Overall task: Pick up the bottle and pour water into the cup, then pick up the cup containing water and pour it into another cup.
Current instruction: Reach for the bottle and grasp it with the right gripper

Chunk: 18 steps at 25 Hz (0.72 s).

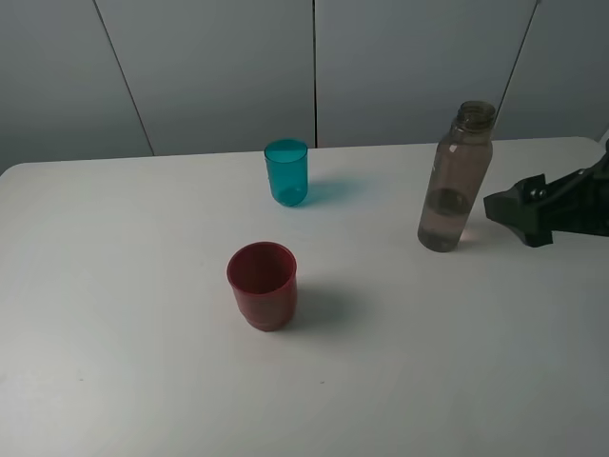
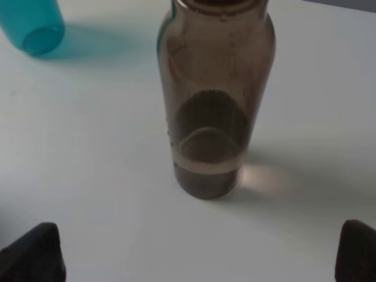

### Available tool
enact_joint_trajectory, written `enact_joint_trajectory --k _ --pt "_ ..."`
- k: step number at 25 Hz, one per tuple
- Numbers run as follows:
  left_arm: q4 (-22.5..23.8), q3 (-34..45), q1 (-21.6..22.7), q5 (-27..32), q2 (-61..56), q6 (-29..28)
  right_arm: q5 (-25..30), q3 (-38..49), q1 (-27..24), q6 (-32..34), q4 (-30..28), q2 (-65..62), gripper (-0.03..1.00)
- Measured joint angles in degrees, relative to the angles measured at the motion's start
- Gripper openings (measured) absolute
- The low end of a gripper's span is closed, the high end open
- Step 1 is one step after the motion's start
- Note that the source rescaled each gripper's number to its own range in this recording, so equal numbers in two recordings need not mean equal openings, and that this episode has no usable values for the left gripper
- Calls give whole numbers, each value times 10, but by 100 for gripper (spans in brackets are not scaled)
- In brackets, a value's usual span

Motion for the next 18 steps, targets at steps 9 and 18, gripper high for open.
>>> enact_joint_trajectory --k 9,18 --pt "0 0 0 0 0 0 -189 33 0 8 13 151 100" --pt "0 0 0 0 0 0 -287 33 0 44 -14 306 100"
